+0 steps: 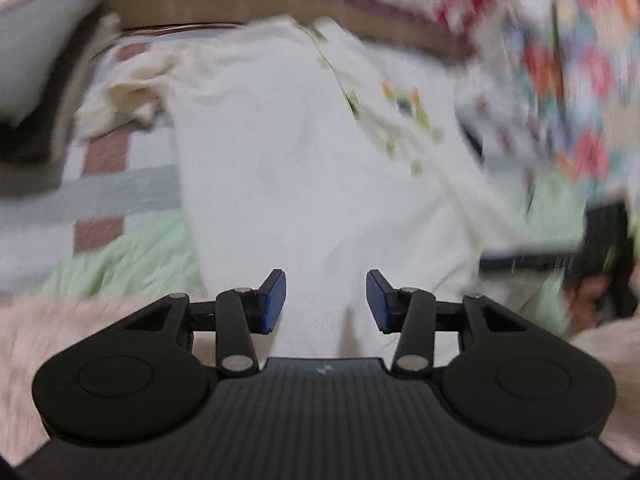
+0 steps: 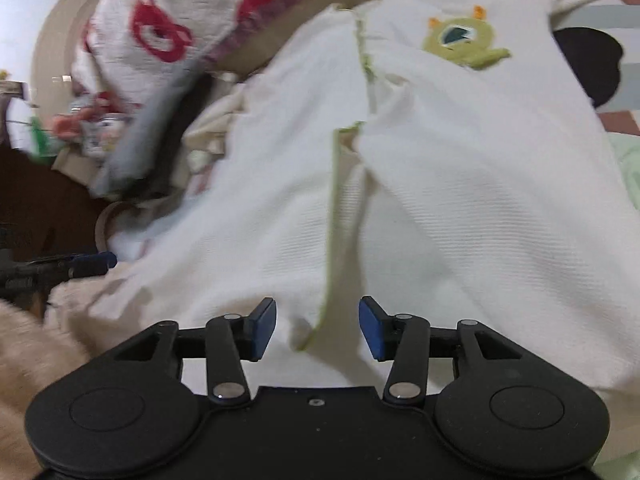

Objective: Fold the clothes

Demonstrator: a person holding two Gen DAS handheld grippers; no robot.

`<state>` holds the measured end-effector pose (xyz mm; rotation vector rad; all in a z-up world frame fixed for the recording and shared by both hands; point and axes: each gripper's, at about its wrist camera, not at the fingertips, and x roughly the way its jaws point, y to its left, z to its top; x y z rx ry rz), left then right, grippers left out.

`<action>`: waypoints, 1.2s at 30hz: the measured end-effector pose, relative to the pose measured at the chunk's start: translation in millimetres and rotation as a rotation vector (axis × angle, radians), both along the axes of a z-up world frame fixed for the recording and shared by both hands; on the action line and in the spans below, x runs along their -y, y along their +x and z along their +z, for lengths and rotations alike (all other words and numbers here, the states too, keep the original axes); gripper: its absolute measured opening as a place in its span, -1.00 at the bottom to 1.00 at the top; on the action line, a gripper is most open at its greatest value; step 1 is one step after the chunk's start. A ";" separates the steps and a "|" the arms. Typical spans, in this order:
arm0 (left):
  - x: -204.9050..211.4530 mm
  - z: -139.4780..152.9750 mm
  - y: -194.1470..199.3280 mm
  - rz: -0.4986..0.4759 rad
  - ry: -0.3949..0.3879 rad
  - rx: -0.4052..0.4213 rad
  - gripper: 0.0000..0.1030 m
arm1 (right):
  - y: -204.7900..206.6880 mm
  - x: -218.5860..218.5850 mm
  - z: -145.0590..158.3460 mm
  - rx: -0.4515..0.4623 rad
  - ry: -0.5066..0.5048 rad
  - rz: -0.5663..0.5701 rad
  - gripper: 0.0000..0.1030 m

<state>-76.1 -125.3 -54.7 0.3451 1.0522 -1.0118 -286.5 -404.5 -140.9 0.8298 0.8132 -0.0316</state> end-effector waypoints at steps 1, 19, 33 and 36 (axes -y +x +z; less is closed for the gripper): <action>11.6 -6.5 -5.0 -0.059 0.035 0.025 -0.15 | 2.0 -0.4 -2.5 -0.011 -0.003 -0.017 0.00; 2.2 -2.3 -14.5 -0.097 0.092 0.054 -0.99 | -32.7 12.7 6.2 0.368 0.461 0.052 -0.88; -17.1 -5.7 -18.8 0.002 0.144 0.000 -0.87 | -27.2 -25.5 -40.6 0.037 0.209 0.120 -0.89; -15.1 14.2 -11.1 0.040 0.050 -0.005 -0.78 | -31.5 -23.5 -40.7 0.055 0.223 0.118 -0.89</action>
